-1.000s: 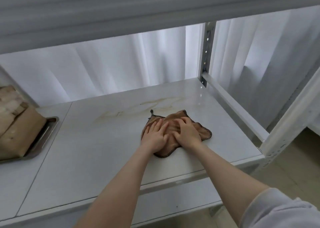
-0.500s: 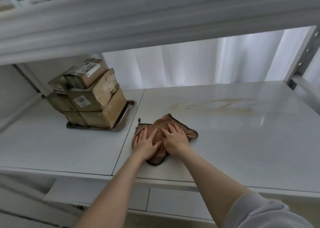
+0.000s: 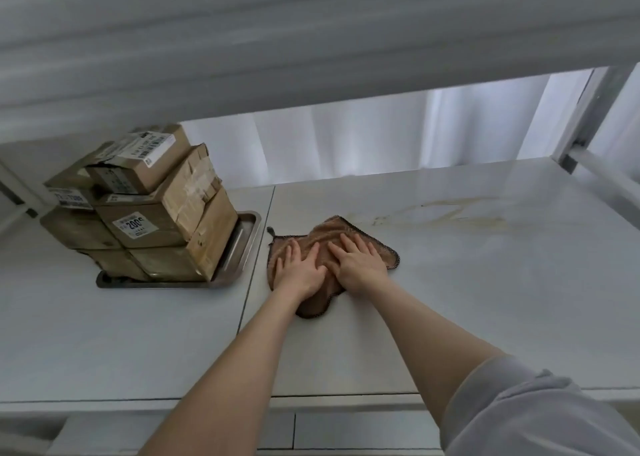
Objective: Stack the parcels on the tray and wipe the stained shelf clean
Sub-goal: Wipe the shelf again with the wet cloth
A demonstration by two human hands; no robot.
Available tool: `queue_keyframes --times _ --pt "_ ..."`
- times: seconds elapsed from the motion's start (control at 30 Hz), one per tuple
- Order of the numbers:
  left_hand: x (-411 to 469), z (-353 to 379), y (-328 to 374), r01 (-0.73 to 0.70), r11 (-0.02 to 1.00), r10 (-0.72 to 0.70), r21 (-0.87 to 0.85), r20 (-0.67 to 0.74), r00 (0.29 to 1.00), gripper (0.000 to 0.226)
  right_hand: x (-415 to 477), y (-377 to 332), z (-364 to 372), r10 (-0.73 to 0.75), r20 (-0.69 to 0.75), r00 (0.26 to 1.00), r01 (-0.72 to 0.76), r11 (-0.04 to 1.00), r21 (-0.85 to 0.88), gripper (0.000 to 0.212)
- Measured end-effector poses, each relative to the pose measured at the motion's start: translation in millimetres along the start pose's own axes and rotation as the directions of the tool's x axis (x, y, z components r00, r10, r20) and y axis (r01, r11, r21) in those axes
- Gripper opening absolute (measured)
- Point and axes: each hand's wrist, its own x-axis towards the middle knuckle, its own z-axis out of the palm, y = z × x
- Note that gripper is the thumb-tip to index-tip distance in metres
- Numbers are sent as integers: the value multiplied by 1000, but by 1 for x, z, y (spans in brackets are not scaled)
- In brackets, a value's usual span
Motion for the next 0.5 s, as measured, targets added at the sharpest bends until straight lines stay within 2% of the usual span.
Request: queue_keyframes --times 0.13,0.3,0.4,0.5 --pt "10 12 66 -184 983 183 13 56 981 58 -16 64 -11 167 -18 986 -167 986 5 55" --pt "-12 36 152 -433 901 431 -16 141 891 63 -56 134 -32 362 -37 932 -361 932 26 62" --pt "-24 44 164 -493 870 490 -14 148 859 58 -69 144 -34 436 -97 895 -435 900 30 56" --pt "-24 40 137 -467 884 463 7 128 877 56 -67 129 -29 444 -187 876 -450 893 11 48"
